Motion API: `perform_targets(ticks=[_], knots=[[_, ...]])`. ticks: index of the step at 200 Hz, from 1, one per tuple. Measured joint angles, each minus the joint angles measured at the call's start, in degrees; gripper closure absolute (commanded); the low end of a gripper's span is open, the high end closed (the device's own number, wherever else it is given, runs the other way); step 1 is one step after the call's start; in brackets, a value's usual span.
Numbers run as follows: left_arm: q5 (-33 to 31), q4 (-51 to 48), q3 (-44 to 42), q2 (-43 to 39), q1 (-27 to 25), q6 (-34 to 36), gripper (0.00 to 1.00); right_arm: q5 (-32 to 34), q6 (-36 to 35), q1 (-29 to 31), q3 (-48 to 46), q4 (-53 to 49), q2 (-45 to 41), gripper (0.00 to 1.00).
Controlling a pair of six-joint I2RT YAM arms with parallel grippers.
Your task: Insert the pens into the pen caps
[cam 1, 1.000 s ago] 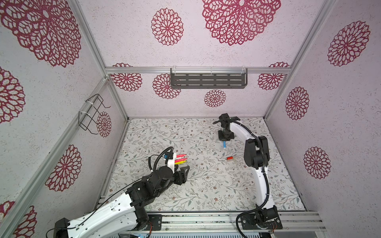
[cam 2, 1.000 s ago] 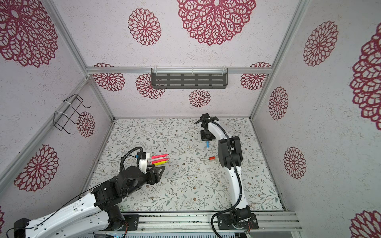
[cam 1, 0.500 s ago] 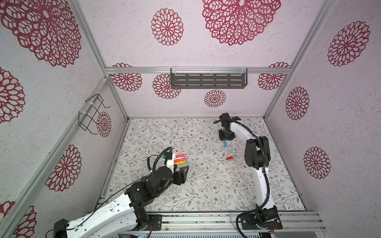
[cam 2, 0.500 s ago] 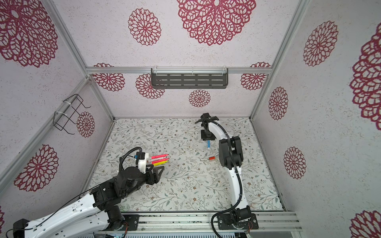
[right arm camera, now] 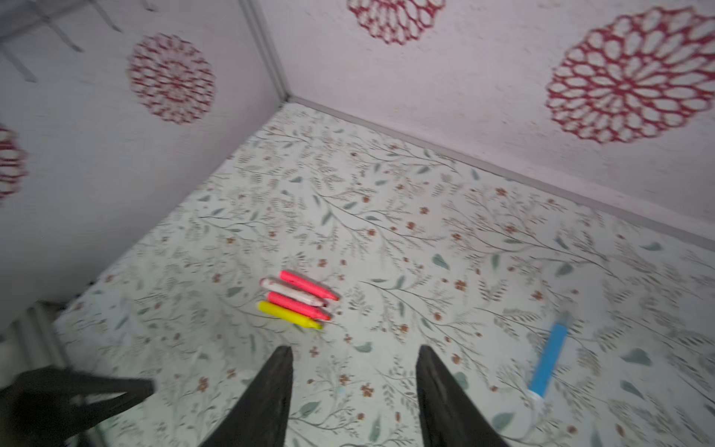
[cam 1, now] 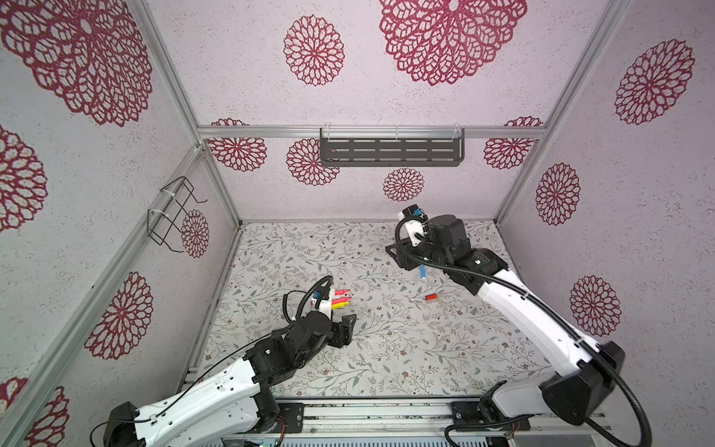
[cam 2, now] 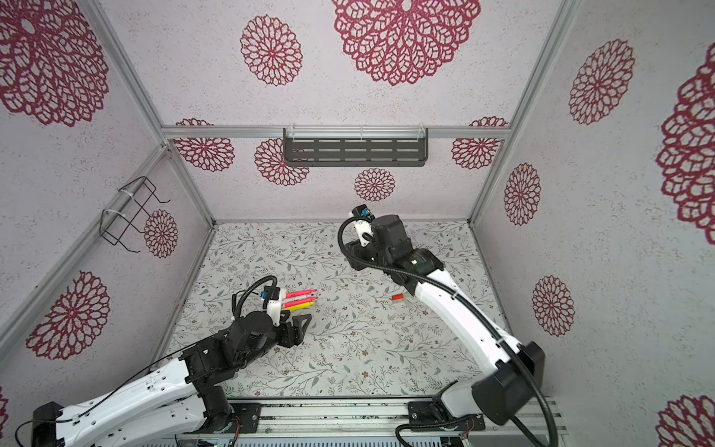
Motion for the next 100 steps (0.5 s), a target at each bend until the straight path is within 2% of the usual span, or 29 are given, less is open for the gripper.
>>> perform_targets(ticks=[41,66,100], knots=[[3.4,-0.3,-0.5,1.6,5.8,0.0,0.24,-11.1,2.4,1.0,-16.3,8.9,-6.8,0.35],[9.1,0.5,-1.3,1.4,14.4,0.7,0.24,-15.1,7.5,2.0,-29.4,15.9,-13.1,0.34],[16.8,3.2,-3.1,2.7,24.8,1.8,0.26,-15.6,14.4,3.7,-42.5,23.5,-20.8,0.34]])
